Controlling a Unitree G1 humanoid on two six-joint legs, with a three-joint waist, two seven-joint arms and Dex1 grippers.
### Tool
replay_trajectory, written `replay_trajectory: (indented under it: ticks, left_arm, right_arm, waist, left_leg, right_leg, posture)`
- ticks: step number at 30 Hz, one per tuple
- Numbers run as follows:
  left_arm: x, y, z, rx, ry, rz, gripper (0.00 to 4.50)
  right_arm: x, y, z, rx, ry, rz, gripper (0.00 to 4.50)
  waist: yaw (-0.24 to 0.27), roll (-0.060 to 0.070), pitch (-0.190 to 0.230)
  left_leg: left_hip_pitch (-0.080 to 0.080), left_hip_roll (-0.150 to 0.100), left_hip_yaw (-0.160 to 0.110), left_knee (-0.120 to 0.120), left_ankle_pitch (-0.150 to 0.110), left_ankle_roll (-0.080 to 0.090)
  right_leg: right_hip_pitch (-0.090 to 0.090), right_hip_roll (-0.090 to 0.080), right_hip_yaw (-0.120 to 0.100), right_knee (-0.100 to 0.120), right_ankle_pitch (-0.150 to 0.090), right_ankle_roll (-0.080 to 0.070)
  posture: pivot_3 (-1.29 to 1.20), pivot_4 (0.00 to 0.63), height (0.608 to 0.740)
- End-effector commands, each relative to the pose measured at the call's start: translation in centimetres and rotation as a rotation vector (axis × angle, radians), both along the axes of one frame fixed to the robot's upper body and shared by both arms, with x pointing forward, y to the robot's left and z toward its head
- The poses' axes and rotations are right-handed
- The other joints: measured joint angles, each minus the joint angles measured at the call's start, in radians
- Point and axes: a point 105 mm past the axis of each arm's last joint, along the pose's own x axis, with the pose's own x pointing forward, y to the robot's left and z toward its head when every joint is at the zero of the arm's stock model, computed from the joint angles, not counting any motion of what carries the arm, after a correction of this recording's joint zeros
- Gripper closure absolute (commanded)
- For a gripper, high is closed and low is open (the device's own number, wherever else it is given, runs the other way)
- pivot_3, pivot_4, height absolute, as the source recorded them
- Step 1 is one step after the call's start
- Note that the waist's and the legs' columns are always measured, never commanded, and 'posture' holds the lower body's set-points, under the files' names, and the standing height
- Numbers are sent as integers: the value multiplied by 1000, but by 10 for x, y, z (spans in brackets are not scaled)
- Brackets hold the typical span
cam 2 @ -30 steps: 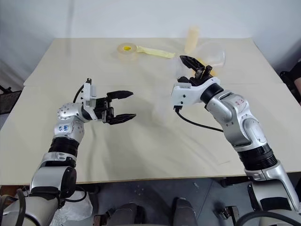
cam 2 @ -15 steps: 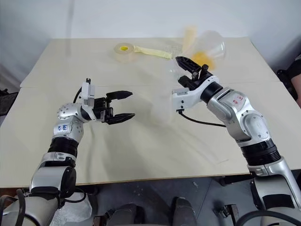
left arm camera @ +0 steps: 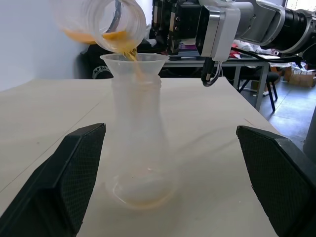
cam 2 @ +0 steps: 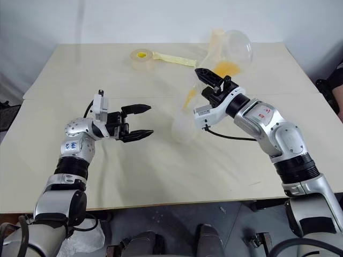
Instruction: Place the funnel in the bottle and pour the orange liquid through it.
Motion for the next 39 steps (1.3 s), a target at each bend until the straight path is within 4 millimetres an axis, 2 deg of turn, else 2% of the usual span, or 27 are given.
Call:
replay_trajectory:
  ticks: [1, 21, 39]
  left_arm:
    - [-3, 0, 8, -19, -38, -4, 0]
    - [-2, -2, 9, -25, -39, -6, 0]
    - [-2, 0, 11, -20, -45, -3, 0]
  right_arm:
    - [-6, -3, 23, 1, -92, 9, 2055]
    - [-5, -3, 29, -57, -160, 21, 2055]
    - [-3, -4, 25, -129, -171, 23, 2055]
  waist:
    - [0, 0, 0]
    - [-1, 0, 0]
    - [-1, 0, 0]
  left_leg:
    - [0, 0, 0, 0, 0, 0]
    - [0, 0, 0, 0, 0, 0]
    - [0, 0, 0, 0, 0, 0]
  right_leg:
    - [0, 0, 0, 0, 0, 0]
    - [0, 0, 0, 0, 0, 0]
    - [0, 0, 0, 0, 0, 0]
  posture:
    - [0, 150, 740]
    - [0, 150, 740]
    - [0, 150, 740]
